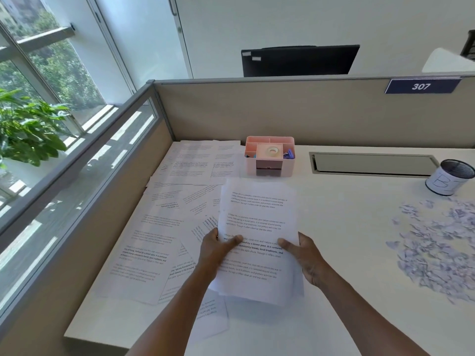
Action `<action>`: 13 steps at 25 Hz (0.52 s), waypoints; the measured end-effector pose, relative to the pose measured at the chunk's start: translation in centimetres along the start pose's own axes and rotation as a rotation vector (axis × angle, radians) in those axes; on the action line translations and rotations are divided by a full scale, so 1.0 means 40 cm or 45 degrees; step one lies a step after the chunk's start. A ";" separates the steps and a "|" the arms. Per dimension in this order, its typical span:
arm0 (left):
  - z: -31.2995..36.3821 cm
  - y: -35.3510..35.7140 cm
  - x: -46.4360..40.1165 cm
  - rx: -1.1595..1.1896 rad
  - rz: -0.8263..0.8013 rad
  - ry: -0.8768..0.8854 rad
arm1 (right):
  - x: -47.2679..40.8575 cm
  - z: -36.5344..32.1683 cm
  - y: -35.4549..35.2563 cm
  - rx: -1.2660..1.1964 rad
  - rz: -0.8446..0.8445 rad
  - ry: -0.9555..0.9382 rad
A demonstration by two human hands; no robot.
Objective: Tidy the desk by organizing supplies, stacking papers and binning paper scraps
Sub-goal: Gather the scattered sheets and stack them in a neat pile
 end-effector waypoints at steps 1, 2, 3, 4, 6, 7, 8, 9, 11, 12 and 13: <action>-0.001 0.001 0.000 0.015 -0.017 -0.014 | -0.003 0.001 -0.002 0.037 0.020 -0.018; -0.001 -0.001 -0.001 0.035 -0.041 -0.036 | -0.006 0.003 -0.005 0.057 0.033 -0.025; 0.000 -0.005 -0.005 0.053 -0.064 -0.059 | -0.010 0.006 -0.007 0.066 0.037 -0.026; 0.001 -0.009 -0.010 0.066 -0.087 -0.076 | -0.012 0.007 -0.009 0.071 0.040 -0.020; 0.003 -0.017 -0.015 0.069 -0.122 -0.085 | -0.015 0.012 -0.015 0.078 0.060 0.012; 0.004 -0.020 -0.014 0.067 -0.132 -0.080 | -0.016 0.013 -0.016 0.089 0.070 0.025; 0.006 -0.022 -0.012 0.065 -0.139 -0.073 | -0.018 0.013 -0.015 0.104 0.076 0.030; 0.007 -0.023 -0.009 0.060 -0.144 -0.062 | -0.019 0.010 -0.011 0.123 0.087 0.031; 0.006 -0.021 -0.004 0.047 -0.154 -0.039 | -0.021 0.001 -0.005 0.181 0.113 0.007; 0.004 -0.021 -0.002 0.048 -0.158 -0.036 | -0.022 -0.002 -0.003 0.217 0.126 -0.013; 0.002 -0.021 -0.002 0.053 -0.161 -0.039 | -0.023 -0.004 -0.001 0.250 0.137 -0.033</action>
Point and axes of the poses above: each hand's wrist, its own x-axis away from the middle knuckle, its own y-axis out of the palm, z = x × y, the point moved 4 cm from there along -x, towards the middle knuckle, and after that the axes turned 15 degrees about -y, right-handed, at the moved point
